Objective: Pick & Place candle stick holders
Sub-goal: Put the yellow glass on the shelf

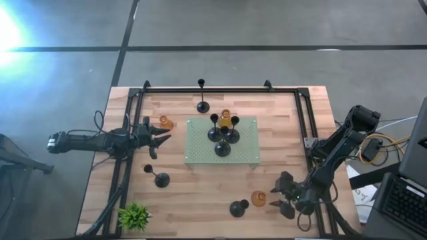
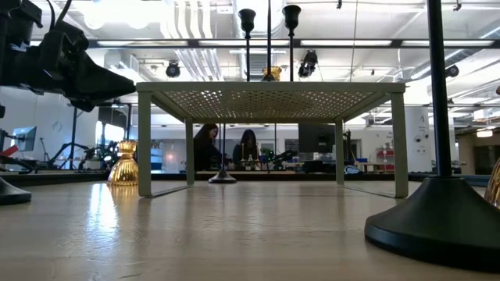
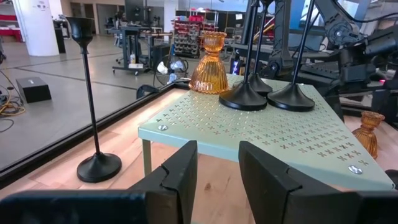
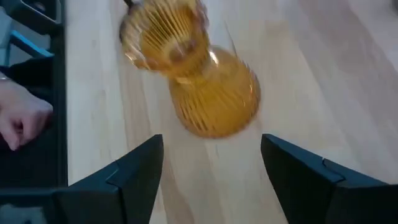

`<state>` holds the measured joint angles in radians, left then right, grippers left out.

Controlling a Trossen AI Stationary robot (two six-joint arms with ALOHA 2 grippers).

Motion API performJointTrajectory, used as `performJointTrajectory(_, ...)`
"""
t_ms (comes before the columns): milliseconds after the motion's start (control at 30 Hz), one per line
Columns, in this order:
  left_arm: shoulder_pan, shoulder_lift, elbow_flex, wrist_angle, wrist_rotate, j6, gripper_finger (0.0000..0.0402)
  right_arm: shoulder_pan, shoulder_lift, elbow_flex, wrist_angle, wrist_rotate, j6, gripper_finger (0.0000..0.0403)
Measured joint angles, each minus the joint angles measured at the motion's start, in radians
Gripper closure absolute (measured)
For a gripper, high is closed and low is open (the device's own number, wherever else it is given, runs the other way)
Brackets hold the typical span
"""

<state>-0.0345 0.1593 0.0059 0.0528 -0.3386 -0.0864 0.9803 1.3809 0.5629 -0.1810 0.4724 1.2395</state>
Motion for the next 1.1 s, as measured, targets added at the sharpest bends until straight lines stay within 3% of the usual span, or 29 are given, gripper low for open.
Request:
performJointTrajectory(600,-0.001,0.000,0.000,0.000,0.000,0.000,0.0280,-0.056,0.005,0.000,0.087,0.064,-0.077,0.0102)
performJointTrajectory(1100,-0.001,0.000,0.000,0.000,0.000,0.000,0.0280,-0.092,0.153,0.048,0.232,0.073,-0.184,0.0104)
